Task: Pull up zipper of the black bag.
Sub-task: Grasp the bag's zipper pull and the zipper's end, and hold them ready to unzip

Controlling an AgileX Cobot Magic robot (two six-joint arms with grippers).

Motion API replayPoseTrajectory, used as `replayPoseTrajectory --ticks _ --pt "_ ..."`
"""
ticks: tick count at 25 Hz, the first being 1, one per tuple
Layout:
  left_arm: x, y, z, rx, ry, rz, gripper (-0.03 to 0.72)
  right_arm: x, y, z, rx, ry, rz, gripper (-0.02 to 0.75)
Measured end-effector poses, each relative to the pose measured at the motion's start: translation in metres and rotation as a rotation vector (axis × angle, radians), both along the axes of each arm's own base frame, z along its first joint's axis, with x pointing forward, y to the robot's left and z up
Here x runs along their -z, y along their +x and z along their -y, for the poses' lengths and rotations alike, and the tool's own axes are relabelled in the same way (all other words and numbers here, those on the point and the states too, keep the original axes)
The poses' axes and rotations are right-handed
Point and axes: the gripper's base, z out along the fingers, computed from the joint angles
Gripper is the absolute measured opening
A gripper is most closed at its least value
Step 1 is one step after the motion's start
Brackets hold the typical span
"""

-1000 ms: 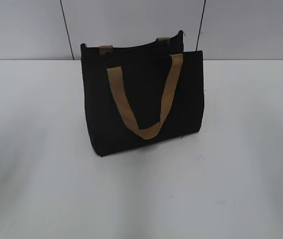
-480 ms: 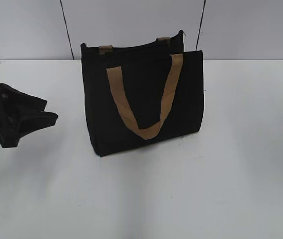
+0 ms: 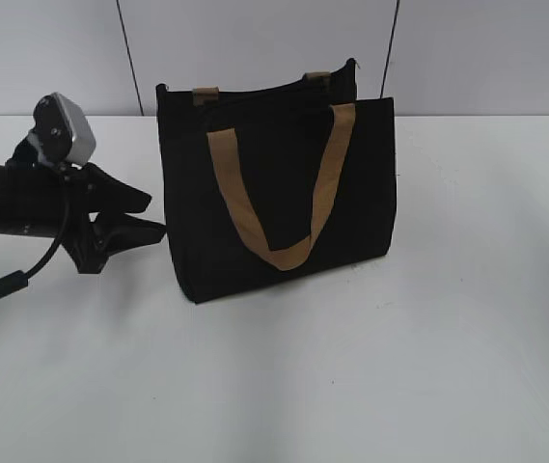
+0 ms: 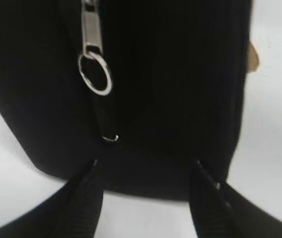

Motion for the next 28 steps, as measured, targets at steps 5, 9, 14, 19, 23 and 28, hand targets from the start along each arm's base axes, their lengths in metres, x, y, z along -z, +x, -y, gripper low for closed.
replayPoseTrajectory --ticks 5,9,14,19,23,28 --pt "0.002 0.028 0.007 -0.021 -0.001 0.012 0.419 -0.002 0.008 -0.023 -0.067 0.008 0.003 0.412" --pt "0.005 0.041 0.009 -0.047 -0.011 -0.002 0.419 -0.004 0.01 -0.039 -0.111 0.013 0.014 0.412" --pt "0.011 0.043 0.026 -0.013 0.008 -0.009 0.419 -0.005 0.011 -0.053 -0.129 0.031 0.051 0.412" --pt "0.015 0.052 0.03 -0.02 0.039 -0.001 0.419 -0.006 0.009 -0.059 -0.143 0.037 0.057 0.412" --pt "0.013 0.056 0.029 -0.04 0.053 0.01 0.394 -0.006 0.008 -0.059 -0.143 0.042 0.054 0.412" --pt "0.013 0.057 0.029 -0.048 0.056 0.008 0.174 -0.006 0.008 -0.06 -0.144 0.044 0.056 0.394"
